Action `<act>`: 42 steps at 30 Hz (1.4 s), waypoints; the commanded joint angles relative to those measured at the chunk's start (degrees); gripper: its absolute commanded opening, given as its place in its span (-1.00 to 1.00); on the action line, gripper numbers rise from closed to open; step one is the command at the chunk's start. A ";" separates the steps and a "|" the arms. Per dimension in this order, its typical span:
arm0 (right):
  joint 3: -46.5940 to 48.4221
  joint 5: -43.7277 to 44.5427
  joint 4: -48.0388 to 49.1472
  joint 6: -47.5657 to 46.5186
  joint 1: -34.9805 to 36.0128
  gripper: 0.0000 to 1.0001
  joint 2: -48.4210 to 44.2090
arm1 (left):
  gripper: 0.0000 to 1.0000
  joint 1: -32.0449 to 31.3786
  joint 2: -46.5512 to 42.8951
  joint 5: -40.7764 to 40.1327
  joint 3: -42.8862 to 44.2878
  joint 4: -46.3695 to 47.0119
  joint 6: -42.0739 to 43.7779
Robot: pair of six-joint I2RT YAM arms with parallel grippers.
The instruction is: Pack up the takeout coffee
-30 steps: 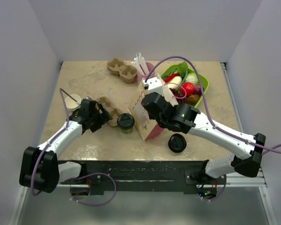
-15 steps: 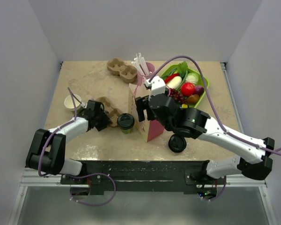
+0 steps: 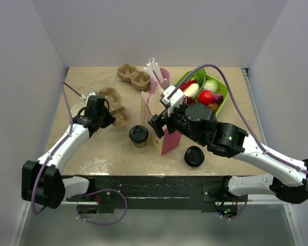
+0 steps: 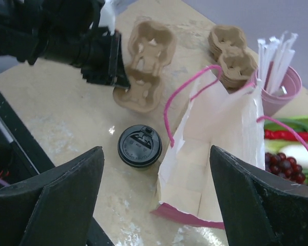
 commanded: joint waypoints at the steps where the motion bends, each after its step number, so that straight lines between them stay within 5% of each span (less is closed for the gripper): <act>1: 1.51 -10.12 4.23 -13.42 0.00 0.72 -1.90 | -0.99 -0.24 -7.35 -3.74 7.99 -7.88 5.79; 7: -0.35 -34.02 1.46 -42.58 0.00 0.65 -2.88 | -0.96 -0.24 -10.61 11.01 16.69 -14.30 10.71; 14: 11.69 -28.25 -6.03 -47.90 -0.08 0.61 8.45 | -0.96 -0.24 -11.40 24.47 19.61 -20.20 15.47; 27: 21.55 -32.02 -18.17 -58.10 0.00 0.40 25.86 | -0.94 -0.24 -13.24 25.18 20.22 -23.54 3.25; 34: 23.22 -32.11 -15.19 -57.93 -0.08 0.09 30.26 | -0.93 -0.33 -15.44 23.34 21.18 -27.05 1.40; 39: 24.09 -32.19 -12.90 -57.23 0.00 -0.52 31.67 | -0.91 -0.33 -16.67 24.56 21.36 -27.93 1.31; 42: 24.71 -32.90 -13.34 -57.76 -0.08 -0.95 30.45 | -0.33 -0.33 -18.43 25.71 22.41 -26.88 2.72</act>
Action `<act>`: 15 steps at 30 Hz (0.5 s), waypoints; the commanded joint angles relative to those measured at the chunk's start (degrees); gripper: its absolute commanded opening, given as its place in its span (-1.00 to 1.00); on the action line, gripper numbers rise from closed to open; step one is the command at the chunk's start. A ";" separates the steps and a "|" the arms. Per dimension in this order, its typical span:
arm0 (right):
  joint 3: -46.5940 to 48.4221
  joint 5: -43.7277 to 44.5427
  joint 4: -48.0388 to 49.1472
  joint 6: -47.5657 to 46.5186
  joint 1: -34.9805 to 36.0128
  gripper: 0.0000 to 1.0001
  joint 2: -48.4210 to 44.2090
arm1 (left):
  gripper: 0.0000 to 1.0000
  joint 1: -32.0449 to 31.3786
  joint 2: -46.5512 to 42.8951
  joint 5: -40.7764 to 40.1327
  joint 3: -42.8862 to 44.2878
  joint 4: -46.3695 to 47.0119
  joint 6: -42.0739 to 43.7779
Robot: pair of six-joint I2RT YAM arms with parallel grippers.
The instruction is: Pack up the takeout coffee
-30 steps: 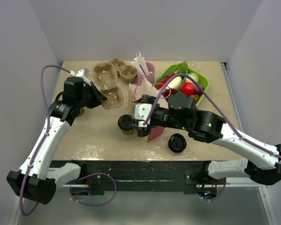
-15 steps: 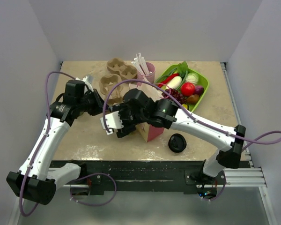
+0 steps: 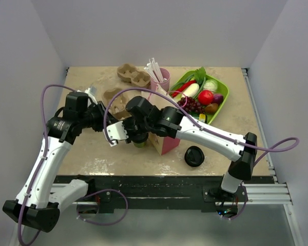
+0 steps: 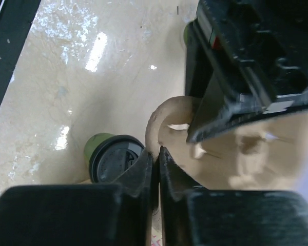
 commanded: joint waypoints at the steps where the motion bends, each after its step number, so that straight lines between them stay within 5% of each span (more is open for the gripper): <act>1: 2.98 -1.25 1.37 -0.60 -0.21 -1.00 -2.54 | 0.16 -0.18 -3.24 3.11 4.10 2.28 0.77; 3: 2.02 -0.02 2.25 -1.04 -0.39 -1.00 -4.29 | 0.60 -0.18 -5.17 3.64 6.20 3.07 2.18; 4: 1.84 0.33 3.30 -1.13 -0.91 -0.99 -6.31 | 0.99 -0.18 -5.70 3.20 7.17 3.94 2.71; 15: 2.99 -9.69 13.32 16.77 -13.22 -1.00 -19.15 | 0.99 -0.18 -9.66 -7.43 13.69 8.95 5.00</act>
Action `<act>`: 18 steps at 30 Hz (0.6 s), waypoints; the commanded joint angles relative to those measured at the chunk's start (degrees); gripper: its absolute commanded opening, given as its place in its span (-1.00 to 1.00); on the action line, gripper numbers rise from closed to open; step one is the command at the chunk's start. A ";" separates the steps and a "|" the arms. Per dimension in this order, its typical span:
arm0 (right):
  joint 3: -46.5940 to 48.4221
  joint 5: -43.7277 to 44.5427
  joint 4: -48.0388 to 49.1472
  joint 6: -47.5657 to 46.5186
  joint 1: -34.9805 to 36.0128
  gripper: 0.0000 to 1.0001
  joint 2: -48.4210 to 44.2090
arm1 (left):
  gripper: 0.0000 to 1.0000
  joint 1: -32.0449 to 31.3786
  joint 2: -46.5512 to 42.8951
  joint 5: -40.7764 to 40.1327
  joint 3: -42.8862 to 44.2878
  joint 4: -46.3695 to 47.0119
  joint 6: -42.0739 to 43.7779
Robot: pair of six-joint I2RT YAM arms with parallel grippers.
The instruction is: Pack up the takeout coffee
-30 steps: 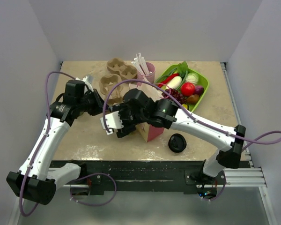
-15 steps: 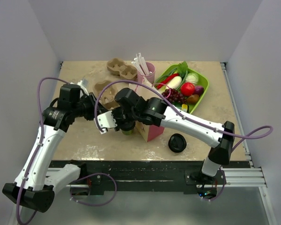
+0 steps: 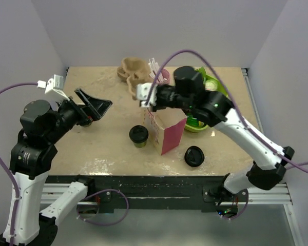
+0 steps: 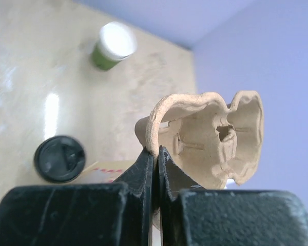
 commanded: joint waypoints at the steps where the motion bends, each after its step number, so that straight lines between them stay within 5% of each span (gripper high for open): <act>1: 0.88 -1.41 8.24 11.11 -1.94 -0.99 -7.20 | 0.99 -0.09 1.09 -3.11 -0.83 4.87 1.48; 5: 2.91 8.08 4.64 25.24 -2.21 -0.98 -10.36 | 0.99 -0.09 3.28 -2.77 -7.40 10.49 -0.36; 9: -2.87 8.19 3.05 38.86 -3.62 -0.98 -17.02 | 0.99 -0.18 10.11 1.98 -10.50 19.80 0.42; 18: -9.39 5.13 0.85 49.78 -3.70 -1.00 -26.63 | 0.99 -4.47 36.82 5.25 3.02 23.01 10.96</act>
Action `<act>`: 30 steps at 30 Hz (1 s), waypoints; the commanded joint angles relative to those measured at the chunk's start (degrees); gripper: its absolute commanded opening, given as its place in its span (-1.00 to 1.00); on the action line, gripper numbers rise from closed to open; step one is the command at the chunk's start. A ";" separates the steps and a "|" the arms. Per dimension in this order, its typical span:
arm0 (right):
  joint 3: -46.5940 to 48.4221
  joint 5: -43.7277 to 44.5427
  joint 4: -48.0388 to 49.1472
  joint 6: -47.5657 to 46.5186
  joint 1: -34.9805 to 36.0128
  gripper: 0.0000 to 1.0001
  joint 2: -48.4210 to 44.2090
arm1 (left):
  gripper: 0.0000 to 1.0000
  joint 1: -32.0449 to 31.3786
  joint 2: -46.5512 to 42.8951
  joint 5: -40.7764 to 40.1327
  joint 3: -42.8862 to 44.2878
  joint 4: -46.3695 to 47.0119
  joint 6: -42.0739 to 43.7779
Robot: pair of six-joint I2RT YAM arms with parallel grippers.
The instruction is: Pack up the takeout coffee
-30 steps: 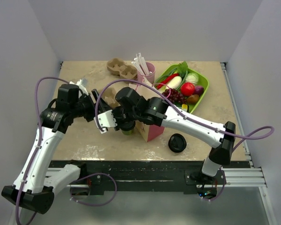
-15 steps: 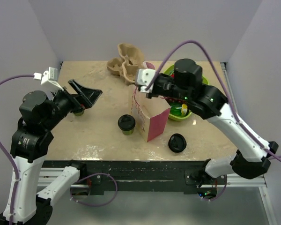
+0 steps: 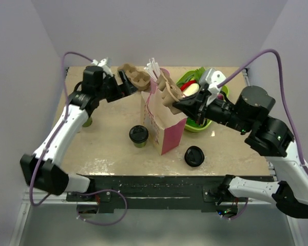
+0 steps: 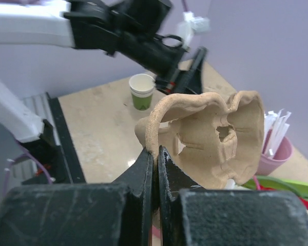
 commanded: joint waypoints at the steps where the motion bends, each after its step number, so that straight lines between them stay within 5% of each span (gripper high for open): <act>1: -0.22 -2.10 -2.36 8.90 -0.10 -1.00 -1.58 | 0.99 -3.39 9.49 2.97 10.11 2.40 8.80; 8: -1.97 -3.51 -3.51 10.66 -0.36 -1.00 0.78 | 0.99 -4.80 11.18 2.70 10.22 4.05 13.29; 22: -3.99 -20.11 -9.49 9.88 -15.91 -1.00 6.86 | 0.99 -4.80 5.55 -1.08 5.73 3.09 12.77; 30: -6.46 -31.98 -11.24 -18.73 -16.53 -1.00 9.92 | 0.99 -4.80 4.49 4.28 2.83 4.32 12.51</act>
